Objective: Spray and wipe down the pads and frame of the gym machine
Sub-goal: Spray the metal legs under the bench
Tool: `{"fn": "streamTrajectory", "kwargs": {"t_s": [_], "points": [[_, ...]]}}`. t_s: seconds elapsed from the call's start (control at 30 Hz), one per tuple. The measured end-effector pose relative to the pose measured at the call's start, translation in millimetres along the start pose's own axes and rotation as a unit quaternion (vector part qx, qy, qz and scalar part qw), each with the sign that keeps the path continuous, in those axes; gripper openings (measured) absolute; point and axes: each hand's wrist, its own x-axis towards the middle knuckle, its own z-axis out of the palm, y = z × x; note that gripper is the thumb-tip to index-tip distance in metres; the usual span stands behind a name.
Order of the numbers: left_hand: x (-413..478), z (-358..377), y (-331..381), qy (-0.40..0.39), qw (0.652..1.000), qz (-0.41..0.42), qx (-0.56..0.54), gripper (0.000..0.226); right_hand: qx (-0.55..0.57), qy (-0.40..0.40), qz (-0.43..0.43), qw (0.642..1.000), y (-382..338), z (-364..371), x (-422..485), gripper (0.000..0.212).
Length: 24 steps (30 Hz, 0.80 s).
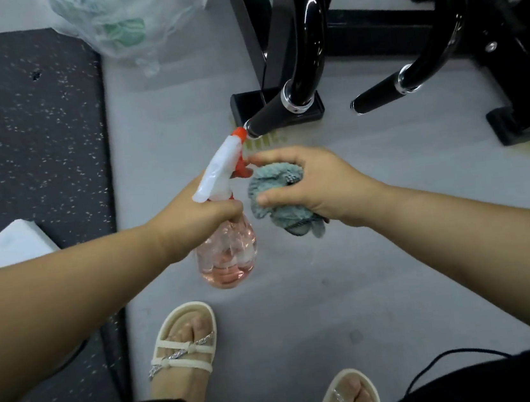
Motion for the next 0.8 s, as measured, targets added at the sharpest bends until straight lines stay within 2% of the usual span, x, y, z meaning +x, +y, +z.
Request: {"fn": "streamTrajectory", "kwargs": {"t_s": [0.1, 0.17, 0.23, 0.3, 0.43, 0.63, 0.73, 0.8], "points": [[6.5, -13.1, -0.9, -0.002, 0.999, -0.032, -0.016, 0.047, 0.034, 0.045, 0.074, 0.996, 22.8, -16.7, -1.8, 0.043], [15.5, -19.3, 1.3, 0.014, 0.997, -0.073, -0.017, 0.04, 0.065, 0.086, 0.107, 0.988, 28.7, -22.2, 0.0, 0.052], [22.9, -21.4, 1.6, 0.046, 0.993, -0.11, -0.002, 0.044, 0.078, 0.119, 0.108, 0.984, 27.2, -24.5, 2.8, 0.064], [27.3, -20.0, 3.0, 0.06, 0.992, -0.107, 0.011, 0.039, 0.093, 0.137, 0.088, 0.982, 21.7, -26.8, 5.7, 0.069], [33.4, -23.3, 12.1, 0.083, 0.99, -0.084, 0.073, 0.018, 0.101, 0.14, 0.068, 0.983, 18.5, -27.7, 8.6, 0.069], [35.6, -29.1, 16.3, 0.1, 0.988, -0.092, 0.077, 0.044, 0.086, 0.129, 0.066, 0.986, 16.2, -25.7, 7.6, 0.073], [35.0, -31.4, 20.9, 0.124, 0.987, -0.082, 0.063, 0.027, 0.075, 0.115, 0.059, 0.989, 13.9, -22.5, 6.7, 0.073], [33.8, -30.3, 29.8, 0.102, 0.987, -0.066, 0.101, 0.02, 0.061, 0.112, 0.054, 0.99, 13.6, -20.2, 6.0, 0.073]]}}
